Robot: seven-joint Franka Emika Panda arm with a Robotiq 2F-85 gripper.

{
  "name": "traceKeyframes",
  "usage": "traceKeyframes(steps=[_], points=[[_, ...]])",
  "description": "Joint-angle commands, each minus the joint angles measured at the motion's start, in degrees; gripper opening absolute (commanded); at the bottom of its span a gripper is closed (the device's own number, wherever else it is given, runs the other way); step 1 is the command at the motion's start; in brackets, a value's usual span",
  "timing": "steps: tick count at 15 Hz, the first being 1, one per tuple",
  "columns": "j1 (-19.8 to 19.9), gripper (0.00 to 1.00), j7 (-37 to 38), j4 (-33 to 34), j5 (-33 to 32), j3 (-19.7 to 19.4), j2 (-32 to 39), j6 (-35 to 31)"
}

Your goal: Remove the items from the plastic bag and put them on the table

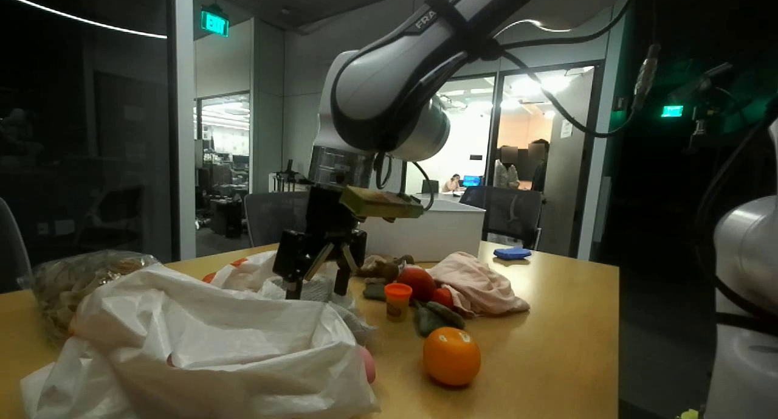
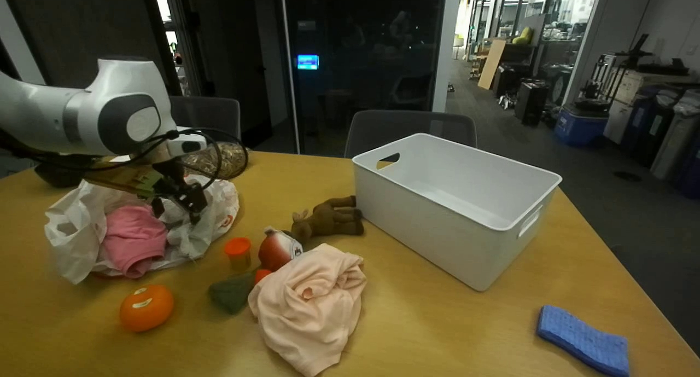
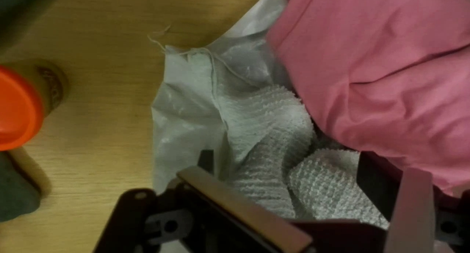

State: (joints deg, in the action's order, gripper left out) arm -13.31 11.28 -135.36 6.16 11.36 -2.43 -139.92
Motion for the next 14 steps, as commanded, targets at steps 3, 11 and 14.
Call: traceKeyframes(steps=[3, 11, 14], points=[[-0.1, 0.74, -0.3, 4.5, -4.3, 1.1, 4.9, 0.1], [-0.2, 0.23, -0.5, 4.8, -5.7, 1.3, 5.3, -0.4], [-0.2, 0.08, -0.4, 4.7, -4.9, 1.3, 4.0, -0.1]])
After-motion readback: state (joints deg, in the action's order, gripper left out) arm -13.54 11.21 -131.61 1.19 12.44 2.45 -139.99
